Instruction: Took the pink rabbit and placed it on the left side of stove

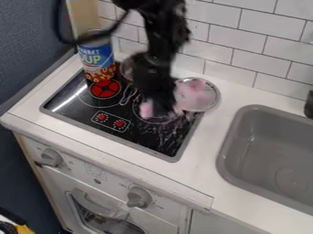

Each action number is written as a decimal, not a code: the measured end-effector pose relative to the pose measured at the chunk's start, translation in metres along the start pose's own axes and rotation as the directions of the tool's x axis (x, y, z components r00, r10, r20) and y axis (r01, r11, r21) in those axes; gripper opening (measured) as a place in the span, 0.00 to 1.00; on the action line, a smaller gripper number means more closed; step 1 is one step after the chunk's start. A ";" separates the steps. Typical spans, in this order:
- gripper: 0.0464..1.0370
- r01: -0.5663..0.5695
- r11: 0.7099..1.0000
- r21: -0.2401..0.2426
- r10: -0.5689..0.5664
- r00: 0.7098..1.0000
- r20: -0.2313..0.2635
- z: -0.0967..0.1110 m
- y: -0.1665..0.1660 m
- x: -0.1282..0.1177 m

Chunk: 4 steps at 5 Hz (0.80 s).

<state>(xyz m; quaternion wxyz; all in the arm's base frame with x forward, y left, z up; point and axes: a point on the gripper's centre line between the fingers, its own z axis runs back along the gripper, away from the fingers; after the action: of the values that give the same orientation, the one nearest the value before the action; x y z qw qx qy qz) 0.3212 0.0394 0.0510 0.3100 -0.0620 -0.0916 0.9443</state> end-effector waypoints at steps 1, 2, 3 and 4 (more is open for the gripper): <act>0.23 -0.103 0.994 -0.036 0.103 0.995 0.012 0.005 -0.025 0.013; 0.23 -0.219 0.974 -0.061 0.219 0.976 -0.011 0.011 -0.060 0.031; 0.23 -0.270 0.960 -0.068 0.273 0.961 0.037 0.005 -0.073 0.045; 0.23 -0.381 0.924 -0.028 0.382 0.919 0.096 -0.017 -0.094 0.073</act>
<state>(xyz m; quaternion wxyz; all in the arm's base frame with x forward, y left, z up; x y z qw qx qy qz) 0.3197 0.1599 0.0498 0.1150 -0.0330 -0.0974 0.9880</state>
